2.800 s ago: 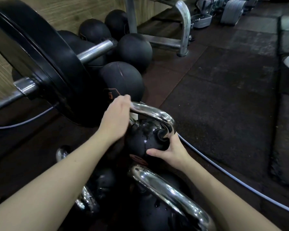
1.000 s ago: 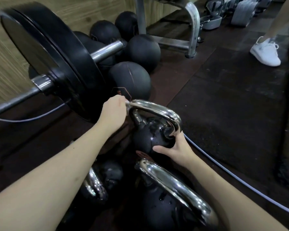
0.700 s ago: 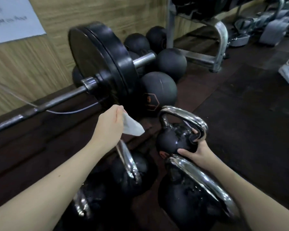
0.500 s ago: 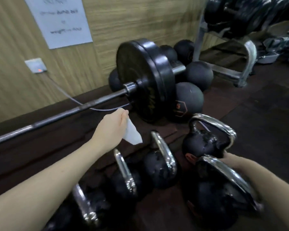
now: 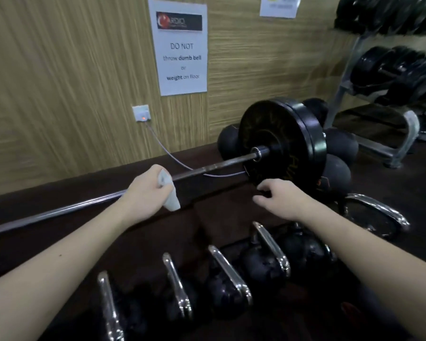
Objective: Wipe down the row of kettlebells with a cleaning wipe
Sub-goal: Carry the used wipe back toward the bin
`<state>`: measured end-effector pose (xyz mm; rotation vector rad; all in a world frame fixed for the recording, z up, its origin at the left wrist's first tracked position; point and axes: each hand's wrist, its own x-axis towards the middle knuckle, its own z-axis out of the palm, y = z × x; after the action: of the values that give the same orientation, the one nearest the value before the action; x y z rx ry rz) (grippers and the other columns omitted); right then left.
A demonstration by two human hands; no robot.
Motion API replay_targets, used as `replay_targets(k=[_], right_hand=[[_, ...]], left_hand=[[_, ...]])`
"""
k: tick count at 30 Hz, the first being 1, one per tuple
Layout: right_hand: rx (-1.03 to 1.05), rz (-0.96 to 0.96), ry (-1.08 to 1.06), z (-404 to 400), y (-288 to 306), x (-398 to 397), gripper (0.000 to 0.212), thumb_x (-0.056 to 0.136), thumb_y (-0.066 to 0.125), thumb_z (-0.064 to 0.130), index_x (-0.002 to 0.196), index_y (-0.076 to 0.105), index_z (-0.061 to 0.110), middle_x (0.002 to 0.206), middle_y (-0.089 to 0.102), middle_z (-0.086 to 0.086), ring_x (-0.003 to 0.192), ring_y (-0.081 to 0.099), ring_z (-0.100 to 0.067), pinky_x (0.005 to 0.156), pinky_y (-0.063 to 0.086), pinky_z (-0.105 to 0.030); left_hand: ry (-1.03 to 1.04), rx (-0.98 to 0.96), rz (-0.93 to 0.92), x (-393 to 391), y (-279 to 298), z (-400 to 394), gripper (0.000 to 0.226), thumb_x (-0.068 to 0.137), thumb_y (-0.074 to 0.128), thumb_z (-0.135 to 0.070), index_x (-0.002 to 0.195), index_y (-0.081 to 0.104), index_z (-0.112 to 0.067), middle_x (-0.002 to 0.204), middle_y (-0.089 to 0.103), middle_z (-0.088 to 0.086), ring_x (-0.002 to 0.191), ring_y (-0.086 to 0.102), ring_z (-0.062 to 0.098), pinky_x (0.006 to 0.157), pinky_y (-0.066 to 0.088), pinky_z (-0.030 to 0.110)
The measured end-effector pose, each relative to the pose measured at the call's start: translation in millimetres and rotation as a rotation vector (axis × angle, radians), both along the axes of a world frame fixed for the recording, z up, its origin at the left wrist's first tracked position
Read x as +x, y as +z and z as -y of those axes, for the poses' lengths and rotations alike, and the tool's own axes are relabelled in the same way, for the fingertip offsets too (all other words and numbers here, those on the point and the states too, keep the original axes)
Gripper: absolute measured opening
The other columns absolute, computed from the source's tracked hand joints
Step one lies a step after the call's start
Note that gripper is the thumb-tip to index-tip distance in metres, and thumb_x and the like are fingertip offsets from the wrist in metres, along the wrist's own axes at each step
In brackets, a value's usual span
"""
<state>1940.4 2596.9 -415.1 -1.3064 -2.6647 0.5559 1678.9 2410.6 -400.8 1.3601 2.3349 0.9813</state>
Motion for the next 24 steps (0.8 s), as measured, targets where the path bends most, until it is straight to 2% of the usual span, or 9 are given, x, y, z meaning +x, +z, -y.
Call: replay_targets(k=[3, 6, 9, 12, 14, 17, 20, 24], right_hand=[[0.061, -0.060, 0.171, 57, 24, -78, 0.043, 0.097, 0.068, 0.041, 0.132, 0.068, 0.016, 0.133, 0.071, -0.006, 0.128, 0.063, -0.025, 0.109, 0.049, -0.037], [0.100, -0.065, 0.312, 103, 52, -144, 0.044, 0.097, 0.066, 0.046, 0.132, 0.066, 0.020, 0.132, 0.069, -0.004, 0.127, 0.061, -0.025, 0.107, 0.049, -0.040], [0.087, -0.069, 0.400, 143, 86, -198, 0.048, 0.097, 0.063, 0.047, 0.137, 0.062, 0.021, 0.133, 0.066, -0.001, 0.126, 0.060, -0.023, 0.104, 0.050, -0.038], [0.071, -0.023, 0.487, 179, 132, -243, 0.053, 0.098, 0.061, 0.049, 0.144, 0.057, 0.022, 0.142, 0.061, -0.002, 0.133, 0.056, -0.026, 0.110, 0.048, -0.047], [0.067, -0.012, 0.528, 201, 172, -268, 0.054, 0.098, 0.061, 0.049, 0.144, 0.056, 0.022, 0.143, 0.060, -0.003, 0.134, 0.055, -0.027, 0.111, 0.047, -0.048], [0.058, -0.004, 0.588, 238, 239, -299, 0.053, 0.098, 0.060, 0.049, 0.144, 0.057, 0.022, 0.143, 0.061, -0.002, 0.134, 0.054, -0.026, 0.111, 0.046, -0.047], [0.107, 0.057, 0.694, 280, 310, -326, 0.053, 0.099, 0.059, 0.047, 0.146, 0.055, 0.022, 0.142, 0.060, 0.000, 0.134, 0.053, -0.025, 0.110, 0.046, -0.045], [0.213, 0.091, 0.858, 352, 425, -373, 0.054, 0.102, 0.056, 0.047, 0.150, 0.051, 0.022, 0.146, 0.058, 0.002, 0.137, 0.050, -0.024, 0.111, 0.044, -0.042]], left_hand=[[-0.021, -0.005, -0.104, -24, 16, 40, 0.014, 0.097, 0.049, -0.019, 0.090, 0.060, -0.013, 0.084, 0.071, 0.000, 0.080, 0.062, 0.017, 0.073, 0.049, 0.035], [-0.007, -0.036, -0.158, -57, 35, 81, 0.021, 0.095, 0.048, -0.020, 0.080, 0.062, -0.015, 0.085, 0.066, 0.002, 0.070, 0.055, 0.011, 0.064, 0.044, 0.032], [0.055, -0.029, -0.152, -93, 62, 126, 0.017, 0.097, 0.053, -0.010, 0.088, 0.065, -0.019, 0.095, 0.058, -0.003, 0.084, 0.056, 0.005, 0.068, 0.039, 0.016], [0.126, -0.002, -0.082, -117, 105, 171, 0.020, 0.099, 0.056, -0.011, 0.094, 0.068, -0.025, 0.100, 0.059, -0.008, 0.092, 0.058, 0.003, 0.075, 0.039, 0.014], [0.188, 0.004, -0.022, -129, 141, 199, 0.023, 0.099, 0.055, -0.013, 0.092, 0.069, -0.030, 0.093, 0.065, -0.010, 0.088, 0.061, 0.003, 0.074, 0.043, 0.018], [0.272, 0.023, 0.037, -141, 206, 241, 0.023, 0.099, 0.056, -0.015, 0.088, 0.066, -0.032, 0.078, 0.067, -0.015, 0.076, 0.061, 0.000, 0.064, 0.043, 0.012], [0.348, 0.051, 0.085, -150, 281, 288, 0.023, 0.100, 0.055, -0.015, 0.087, 0.065, -0.031, 0.080, 0.066, -0.023, 0.074, 0.061, -0.001, 0.066, 0.044, 0.011], [0.466, 0.086, 0.093, -179, 395, 371, 0.022, 0.101, 0.056, -0.017, 0.086, 0.064, -0.031, 0.076, 0.064, -0.020, 0.069, 0.058, 0.001, 0.062, 0.044, 0.014]])
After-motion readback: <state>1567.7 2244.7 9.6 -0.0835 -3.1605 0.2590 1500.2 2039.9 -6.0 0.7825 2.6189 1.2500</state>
